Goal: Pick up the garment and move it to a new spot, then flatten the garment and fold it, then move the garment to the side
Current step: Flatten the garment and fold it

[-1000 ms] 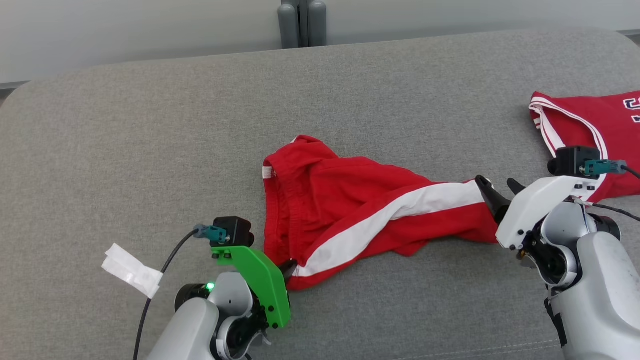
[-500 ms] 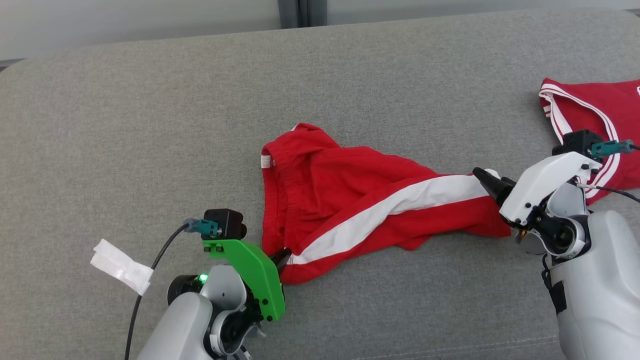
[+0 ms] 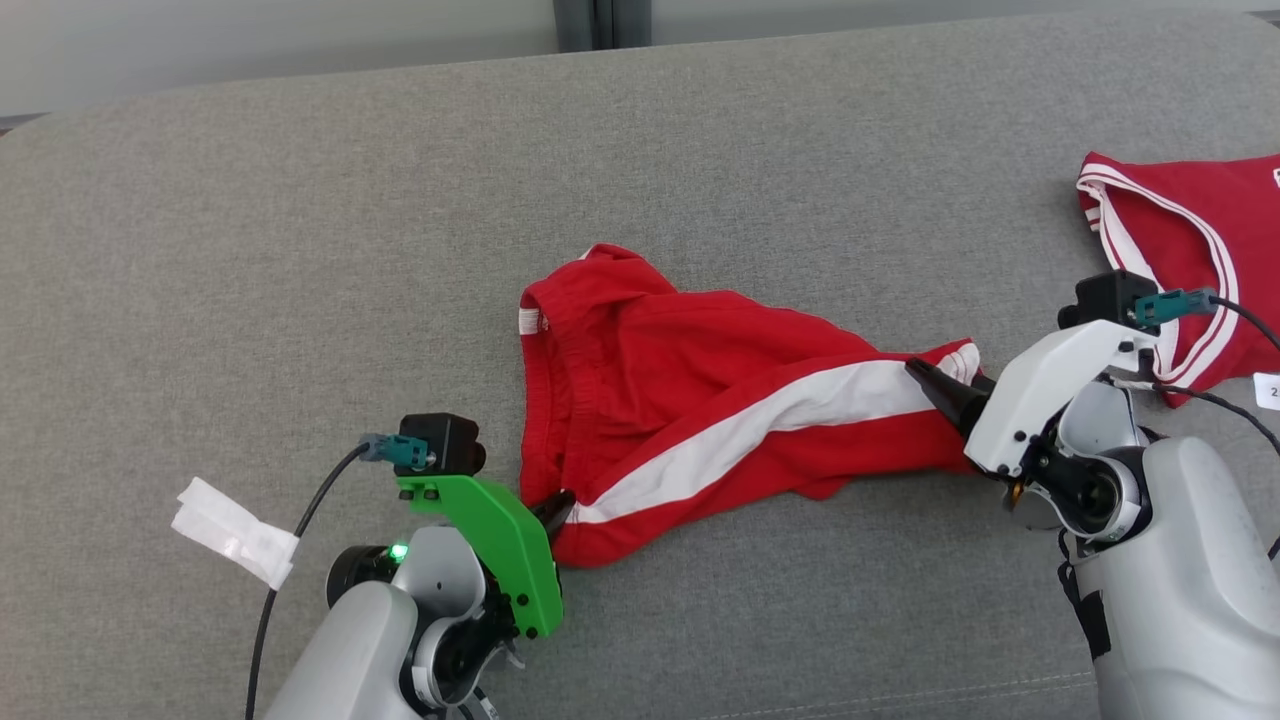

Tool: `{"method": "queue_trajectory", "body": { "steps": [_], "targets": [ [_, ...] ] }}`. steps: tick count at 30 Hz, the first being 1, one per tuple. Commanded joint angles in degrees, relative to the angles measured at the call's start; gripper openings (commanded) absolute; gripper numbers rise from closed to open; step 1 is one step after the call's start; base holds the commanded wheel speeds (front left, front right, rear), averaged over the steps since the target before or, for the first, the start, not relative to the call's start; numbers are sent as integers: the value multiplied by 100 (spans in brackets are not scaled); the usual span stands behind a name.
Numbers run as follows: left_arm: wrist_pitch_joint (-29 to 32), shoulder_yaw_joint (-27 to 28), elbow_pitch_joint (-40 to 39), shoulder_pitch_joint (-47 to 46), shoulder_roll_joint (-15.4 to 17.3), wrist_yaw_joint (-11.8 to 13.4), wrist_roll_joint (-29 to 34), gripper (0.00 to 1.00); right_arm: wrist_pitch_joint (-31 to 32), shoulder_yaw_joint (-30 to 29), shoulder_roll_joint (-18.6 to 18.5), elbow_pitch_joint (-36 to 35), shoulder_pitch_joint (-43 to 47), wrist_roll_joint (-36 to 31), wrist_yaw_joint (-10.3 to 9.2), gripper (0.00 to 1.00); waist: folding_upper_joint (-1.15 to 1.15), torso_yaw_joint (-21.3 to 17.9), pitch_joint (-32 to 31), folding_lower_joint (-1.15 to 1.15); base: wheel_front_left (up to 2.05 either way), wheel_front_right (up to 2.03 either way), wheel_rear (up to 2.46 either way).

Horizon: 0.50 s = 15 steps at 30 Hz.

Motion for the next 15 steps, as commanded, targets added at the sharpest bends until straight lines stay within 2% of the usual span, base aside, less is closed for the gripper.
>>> {"method": "queue_trajectory", "body": {
  "steps": [1, 9, 10, 11, 12, 15],
  "targets": [
    [-37, 29, -6, -30, 48, 15, -40, 0, 75, 21, 24, -66, 116, 86, 2, 100, 0, -17, -8, 0, 0, 0, 0],
    [-123, 43, -85, -66, 67, -12, -75, 0, 190, -36, 37, 28, -147, 234, 2, 100, 0, -10, 67, 0, 0, 0, 0],
    [-158, 58, -92, -77, 62, -10, -77, 0, 167, -42, 37, 93, -209, 250, 2, 60, 0, -1, 89, 0, 0, 0, 0],
    [-178, 64, -88, -83, 58, -6, -77, 0, 110, -51, 37, 138, -268, 265, 2, 8, 0, 6, 103, 0, 0, 0, 0],
    [-243, 88, -95, -85, 41, -15, -103, 0, 71, -56, 38, 202, -327, 283, 2, 0, 0, 16, 120, 0, 0, 0, 0],
    [-402, 169, -97, -58, -43, -73, -250, 0, -122, -61, -10, 298, -430, 303, 2, 0, 0, 56, 140, 0, 0, 0, 0]
  ]
}}
